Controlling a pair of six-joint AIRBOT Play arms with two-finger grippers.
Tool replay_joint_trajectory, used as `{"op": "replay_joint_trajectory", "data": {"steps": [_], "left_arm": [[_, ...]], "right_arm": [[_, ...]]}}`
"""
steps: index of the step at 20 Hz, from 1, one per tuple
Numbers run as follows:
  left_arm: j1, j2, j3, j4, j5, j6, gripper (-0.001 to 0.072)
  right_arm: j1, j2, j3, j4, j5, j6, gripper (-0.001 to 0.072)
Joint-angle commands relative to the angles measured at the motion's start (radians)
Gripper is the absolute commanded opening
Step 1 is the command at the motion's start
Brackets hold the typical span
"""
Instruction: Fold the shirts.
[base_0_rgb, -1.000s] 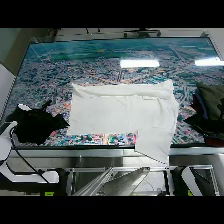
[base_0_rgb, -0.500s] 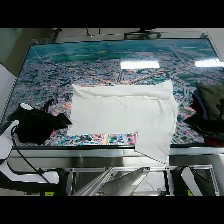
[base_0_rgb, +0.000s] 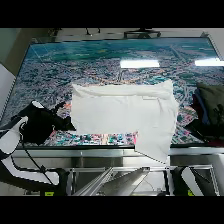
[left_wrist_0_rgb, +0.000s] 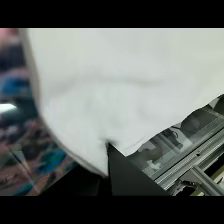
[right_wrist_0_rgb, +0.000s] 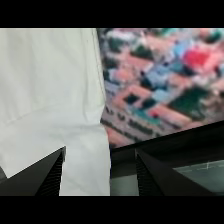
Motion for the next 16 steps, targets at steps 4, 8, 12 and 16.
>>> {"op": "replay_joint_trajectory", "data": {"steps": [4, 8, 12, 16], "left_arm": [[-0.007, 0.000, 0.066, -0.135, -0.014, 0.023, 0.0027], [-0.007, -0.001, 0.066, -0.145, -0.013, 0.028, 0.0028], [-0.007, -0.001, 0.066, -0.146, -0.013, 0.028, 0.0028], [-0.007, -0.001, 0.066, -0.146, -0.011, 0.028, 0.0027]], "right_arm": [[0.001, -0.142, -0.117, 0.092, -0.022, -0.036, 0.0500], [0.001, -0.280, -0.182, 0.161, -0.031, -0.120, 0.0374], [0.001, -0.386, -0.185, 0.171, -0.037, -0.145, 0.0367], [0.001, -0.415, -0.184, 0.283, -0.026, -0.220, 0.0276]]}}
